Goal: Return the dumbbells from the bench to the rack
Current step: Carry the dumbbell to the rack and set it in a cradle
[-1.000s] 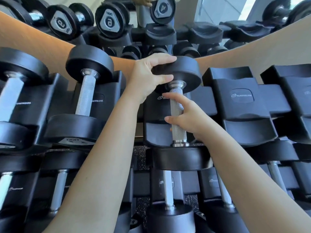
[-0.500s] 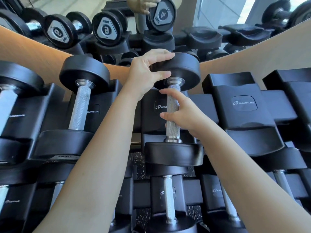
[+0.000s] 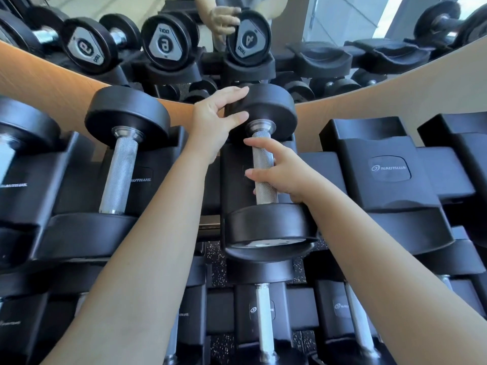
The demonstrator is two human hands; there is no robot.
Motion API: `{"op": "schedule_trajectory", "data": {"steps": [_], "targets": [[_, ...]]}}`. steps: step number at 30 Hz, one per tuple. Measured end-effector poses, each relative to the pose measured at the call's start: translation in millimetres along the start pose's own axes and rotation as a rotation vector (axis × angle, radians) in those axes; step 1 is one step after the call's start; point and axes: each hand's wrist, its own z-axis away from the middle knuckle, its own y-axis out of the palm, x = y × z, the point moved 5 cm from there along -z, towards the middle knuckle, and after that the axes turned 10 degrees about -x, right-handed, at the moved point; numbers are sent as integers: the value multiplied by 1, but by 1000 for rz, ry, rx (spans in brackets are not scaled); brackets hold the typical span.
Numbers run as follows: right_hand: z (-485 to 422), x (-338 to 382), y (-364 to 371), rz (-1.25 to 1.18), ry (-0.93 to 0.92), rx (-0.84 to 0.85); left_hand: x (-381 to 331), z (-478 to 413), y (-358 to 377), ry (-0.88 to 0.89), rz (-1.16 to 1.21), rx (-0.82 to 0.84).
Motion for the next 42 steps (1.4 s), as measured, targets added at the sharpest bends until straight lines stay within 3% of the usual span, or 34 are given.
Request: {"op": "schedule_trajectory", "data": {"steps": [7,14,18,25,42], "targets": [[1,-1,2,-72,26,46,3,5,4,13,60,-11],[7,-1,1,-92,11,94,-12,48,-2,6,-61,30],[20,0,-11,84,-55,7,-23,93,-17,24,-67,89],[69,3,-17,151,-119,-73,-32,157,-25,-16,-82,121],[124,-15,-28,250,-329,-158,-44,199,-26,54,-216,60]]}}
